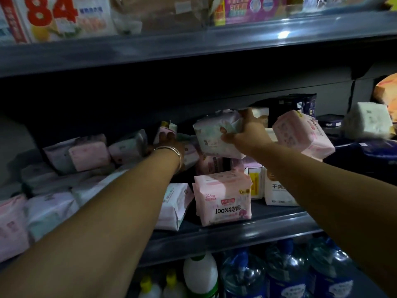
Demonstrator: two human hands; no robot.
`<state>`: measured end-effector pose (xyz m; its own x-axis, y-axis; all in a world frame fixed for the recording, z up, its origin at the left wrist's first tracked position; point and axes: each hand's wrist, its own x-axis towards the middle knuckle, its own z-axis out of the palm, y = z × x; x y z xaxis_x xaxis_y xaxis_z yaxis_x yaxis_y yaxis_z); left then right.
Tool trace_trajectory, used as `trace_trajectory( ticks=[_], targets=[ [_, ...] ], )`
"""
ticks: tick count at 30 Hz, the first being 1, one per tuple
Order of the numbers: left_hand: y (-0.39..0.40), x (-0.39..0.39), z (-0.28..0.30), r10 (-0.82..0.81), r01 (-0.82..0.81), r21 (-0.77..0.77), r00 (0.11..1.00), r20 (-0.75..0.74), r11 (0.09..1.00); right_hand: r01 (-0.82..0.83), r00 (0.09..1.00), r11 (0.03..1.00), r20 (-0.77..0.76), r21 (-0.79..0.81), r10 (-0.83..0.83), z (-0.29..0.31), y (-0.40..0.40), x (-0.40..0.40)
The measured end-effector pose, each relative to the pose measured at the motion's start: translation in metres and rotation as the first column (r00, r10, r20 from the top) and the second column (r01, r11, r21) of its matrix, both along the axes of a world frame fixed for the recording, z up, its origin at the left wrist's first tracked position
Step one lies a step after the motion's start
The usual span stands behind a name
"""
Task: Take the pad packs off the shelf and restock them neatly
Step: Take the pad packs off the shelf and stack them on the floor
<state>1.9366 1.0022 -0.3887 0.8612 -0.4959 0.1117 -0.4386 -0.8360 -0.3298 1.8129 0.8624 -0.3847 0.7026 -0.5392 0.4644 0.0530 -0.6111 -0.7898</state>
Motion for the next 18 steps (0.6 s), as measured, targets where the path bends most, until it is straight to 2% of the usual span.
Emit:
trace_trajectory(
  ticks=[2,4,8,11,13,16,18],
  targets=[
    [-0.007,0.001,-0.009,0.003,-0.004,0.018,0.999,0.034,1.000,0.005,1.000,1.000,-0.008,-0.002,-0.005,-0.004,-0.002,0.003],
    [-0.012,0.003,-0.016,0.001,-0.001,0.035,1.000,-0.014,0.999,0.011,1.000,1.000,-0.020,-0.002,-0.011,-0.006,-0.005,0.005],
    [-0.008,0.000,-0.007,-0.121,0.124,0.062,0.991,-0.053,0.990,0.042,0.999,0.999,-0.003,0.020,-0.042,-0.003,-0.016,0.005],
    [-0.005,0.000,-0.005,-0.173,0.181,0.049,0.975,-0.137,0.982,0.051,0.998,0.997,0.024,0.052,-0.052,0.002,-0.019,0.004],
    [-0.006,-0.002,-0.009,-0.183,0.183,-0.011,0.974,-0.135,0.983,0.047,0.999,0.999,0.021,0.028,-0.047,0.004,-0.017,0.003],
    [-0.015,-0.010,-0.007,-0.236,0.194,-0.254,0.961,-0.145,0.947,0.048,0.998,0.999,0.029,0.006,-0.048,0.008,-0.019,-0.004],
    [-0.024,-0.021,0.001,-0.303,0.235,-0.342,0.940,-0.160,0.910,0.054,0.998,0.998,0.034,0.008,-0.054,0.011,-0.022,-0.012]
  ],
)
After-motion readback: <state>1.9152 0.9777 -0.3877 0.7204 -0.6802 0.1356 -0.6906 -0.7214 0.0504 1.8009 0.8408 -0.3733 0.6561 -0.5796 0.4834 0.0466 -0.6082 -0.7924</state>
